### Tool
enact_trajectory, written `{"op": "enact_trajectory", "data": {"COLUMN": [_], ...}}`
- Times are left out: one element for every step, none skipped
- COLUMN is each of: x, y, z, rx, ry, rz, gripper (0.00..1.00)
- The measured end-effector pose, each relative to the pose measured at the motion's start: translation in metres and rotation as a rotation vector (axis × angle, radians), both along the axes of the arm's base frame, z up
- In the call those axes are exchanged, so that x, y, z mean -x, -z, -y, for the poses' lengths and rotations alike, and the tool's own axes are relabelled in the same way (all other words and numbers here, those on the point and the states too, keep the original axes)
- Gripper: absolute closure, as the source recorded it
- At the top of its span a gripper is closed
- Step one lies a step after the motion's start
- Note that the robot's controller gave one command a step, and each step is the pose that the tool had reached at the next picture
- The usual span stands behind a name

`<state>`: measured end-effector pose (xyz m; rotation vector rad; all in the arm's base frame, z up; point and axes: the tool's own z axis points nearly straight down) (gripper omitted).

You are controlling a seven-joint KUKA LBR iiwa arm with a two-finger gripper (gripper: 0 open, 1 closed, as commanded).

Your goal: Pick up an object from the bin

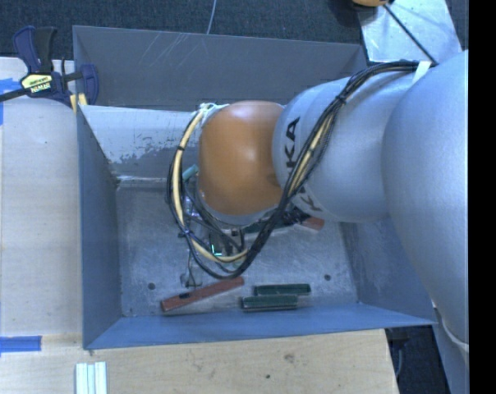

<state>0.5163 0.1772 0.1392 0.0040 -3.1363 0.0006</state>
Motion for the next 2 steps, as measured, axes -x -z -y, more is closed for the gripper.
{"op": "enact_trajectory", "data": {"x": [-0.002,0.012], "y": [-0.004,0.031], "z": [0.001,0.025], "rx": [-0.001,-0.002], "ry": [0.003,-0.076], "rz": [0.007,0.011], "gripper": [0.0,0.0]}}
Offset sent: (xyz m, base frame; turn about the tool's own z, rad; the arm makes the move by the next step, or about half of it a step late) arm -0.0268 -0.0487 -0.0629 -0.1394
